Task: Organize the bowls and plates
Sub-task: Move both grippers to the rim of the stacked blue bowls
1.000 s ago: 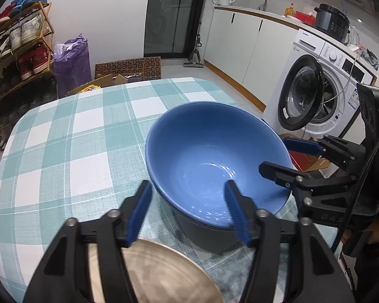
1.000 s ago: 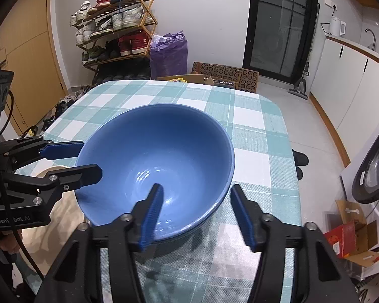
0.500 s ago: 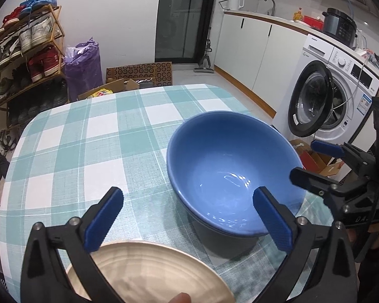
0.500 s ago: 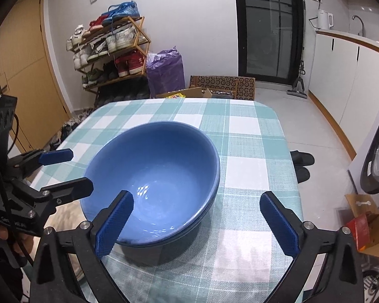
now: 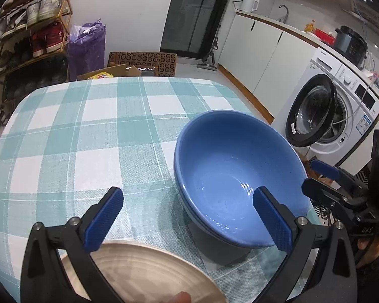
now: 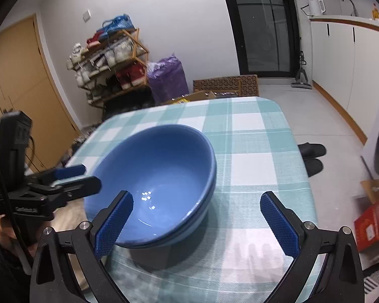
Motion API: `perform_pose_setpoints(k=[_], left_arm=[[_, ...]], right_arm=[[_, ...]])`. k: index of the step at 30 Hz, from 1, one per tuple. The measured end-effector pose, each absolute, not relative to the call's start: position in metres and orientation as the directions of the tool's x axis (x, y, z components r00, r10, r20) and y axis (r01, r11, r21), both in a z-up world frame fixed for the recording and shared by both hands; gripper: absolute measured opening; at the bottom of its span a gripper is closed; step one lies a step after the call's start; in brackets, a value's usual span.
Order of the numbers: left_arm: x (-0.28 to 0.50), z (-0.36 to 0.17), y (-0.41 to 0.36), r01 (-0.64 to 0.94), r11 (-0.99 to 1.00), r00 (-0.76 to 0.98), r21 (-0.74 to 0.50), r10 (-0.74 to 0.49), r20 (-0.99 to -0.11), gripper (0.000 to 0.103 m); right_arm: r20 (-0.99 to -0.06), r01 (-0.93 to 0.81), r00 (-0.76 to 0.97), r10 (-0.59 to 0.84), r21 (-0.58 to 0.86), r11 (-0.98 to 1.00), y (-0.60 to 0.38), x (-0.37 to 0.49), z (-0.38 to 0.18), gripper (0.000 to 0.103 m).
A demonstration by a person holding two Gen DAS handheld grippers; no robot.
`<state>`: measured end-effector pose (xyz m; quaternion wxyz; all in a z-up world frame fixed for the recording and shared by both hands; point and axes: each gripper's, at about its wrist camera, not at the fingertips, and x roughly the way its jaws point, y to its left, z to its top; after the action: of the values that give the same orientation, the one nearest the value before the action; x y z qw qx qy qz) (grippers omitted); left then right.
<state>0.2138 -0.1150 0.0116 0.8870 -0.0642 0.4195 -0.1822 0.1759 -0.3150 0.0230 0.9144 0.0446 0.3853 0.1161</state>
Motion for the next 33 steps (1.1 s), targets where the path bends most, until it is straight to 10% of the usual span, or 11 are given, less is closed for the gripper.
perform_pose_setpoints(k=[18, 33], left_arm=[[0.222, 0.006, -0.118, 0.291, 0.902, 0.551, -0.319, -0.431, -0.715, 0.1], [0.224, 0.004, -0.129, 0.322, 0.891, 0.514, -0.321, -0.449, -0.731, 0.048]], right_arm=[[-0.69, -0.191, 0.615, 0.383, 0.34, 0.921, -0.314, 0.196, 0.0, 0.097], [-0.697, -0.185, 0.616, 0.367, 0.325, 0.927, -0.31, 0.196, 0.001, 0.061]])
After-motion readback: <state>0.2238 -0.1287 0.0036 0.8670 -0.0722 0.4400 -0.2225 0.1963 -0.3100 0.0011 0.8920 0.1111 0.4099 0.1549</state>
